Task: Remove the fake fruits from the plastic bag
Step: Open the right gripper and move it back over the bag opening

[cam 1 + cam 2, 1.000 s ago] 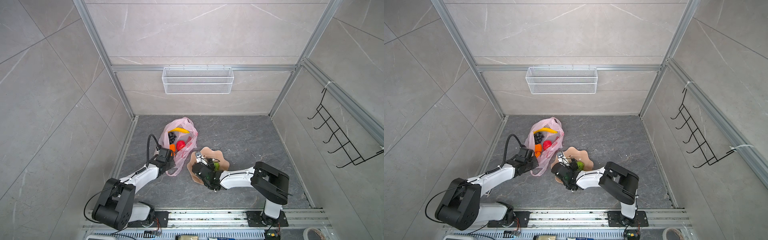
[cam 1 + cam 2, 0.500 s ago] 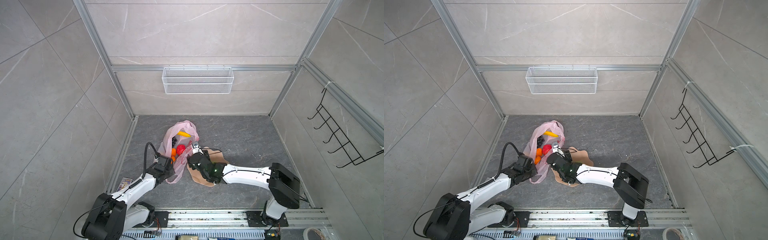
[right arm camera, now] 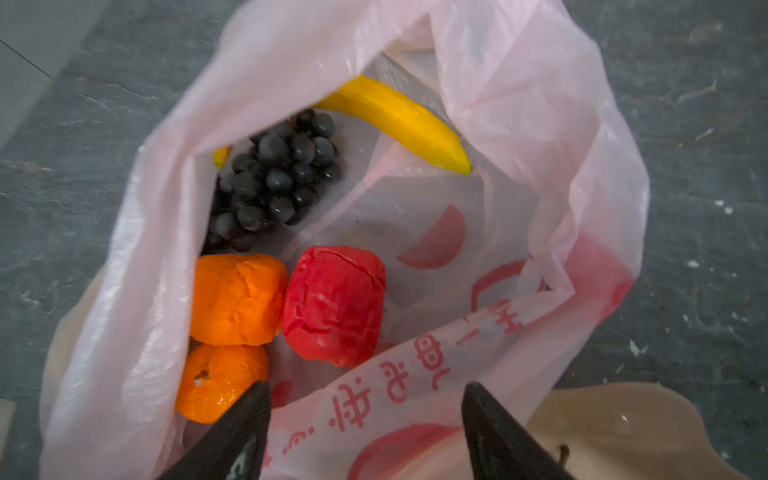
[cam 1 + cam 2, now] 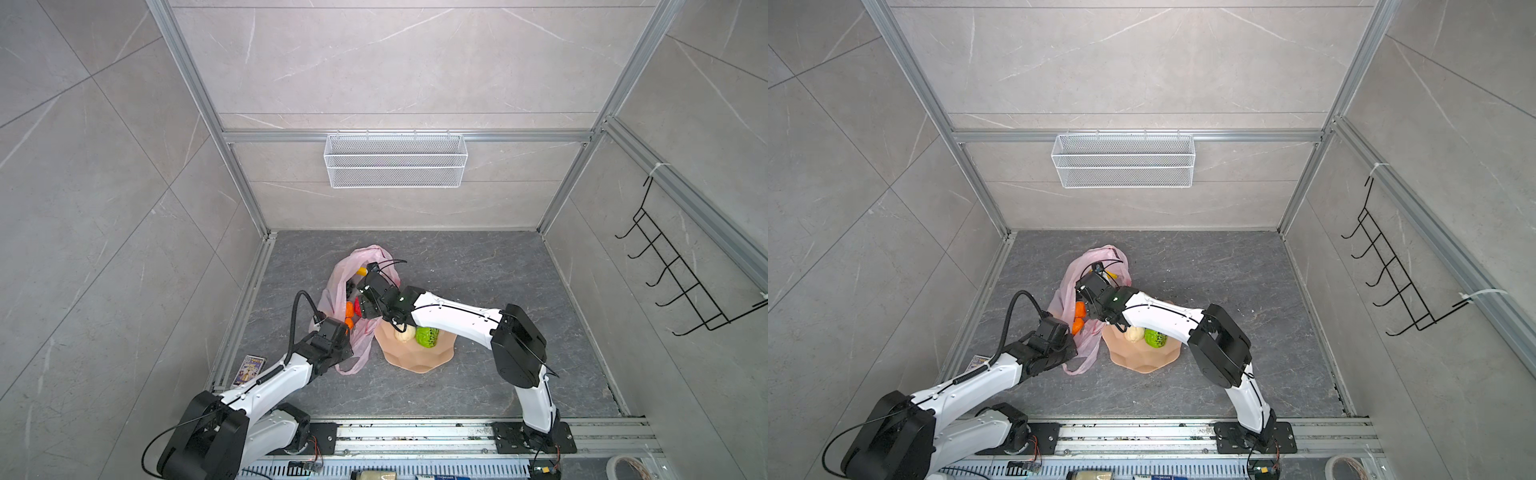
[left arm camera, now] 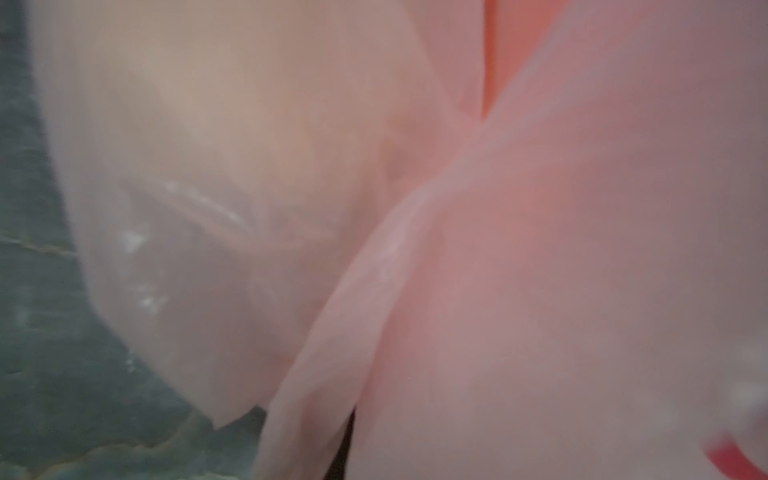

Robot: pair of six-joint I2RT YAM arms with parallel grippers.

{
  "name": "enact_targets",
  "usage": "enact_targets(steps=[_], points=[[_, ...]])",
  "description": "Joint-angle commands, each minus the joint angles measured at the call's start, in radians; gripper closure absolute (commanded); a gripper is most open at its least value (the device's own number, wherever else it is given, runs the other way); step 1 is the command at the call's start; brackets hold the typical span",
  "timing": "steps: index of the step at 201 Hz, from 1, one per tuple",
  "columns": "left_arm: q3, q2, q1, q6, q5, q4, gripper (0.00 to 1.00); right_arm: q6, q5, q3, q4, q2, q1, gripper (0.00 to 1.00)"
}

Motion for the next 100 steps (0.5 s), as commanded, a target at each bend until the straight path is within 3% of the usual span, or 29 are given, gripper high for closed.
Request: enact_targets(steps=[1, 48, 100], points=[[0.042, 0.031, -0.043, 0.015, 0.021, 0.047, 1.0, 0.05, -0.018, 0.009, -0.058, -0.016, -0.005, 0.25], [0.071, 0.08, -0.093, 0.017, 0.031, 0.095, 1.0, 0.067, 0.029, -0.088, -0.02, -0.086, -0.025, 0.25], [0.024, 0.028, -0.129, -0.05, -0.048, 0.066, 1.0, 0.036, -0.068, -0.052, -0.024, -0.063, -0.037, 0.25]])
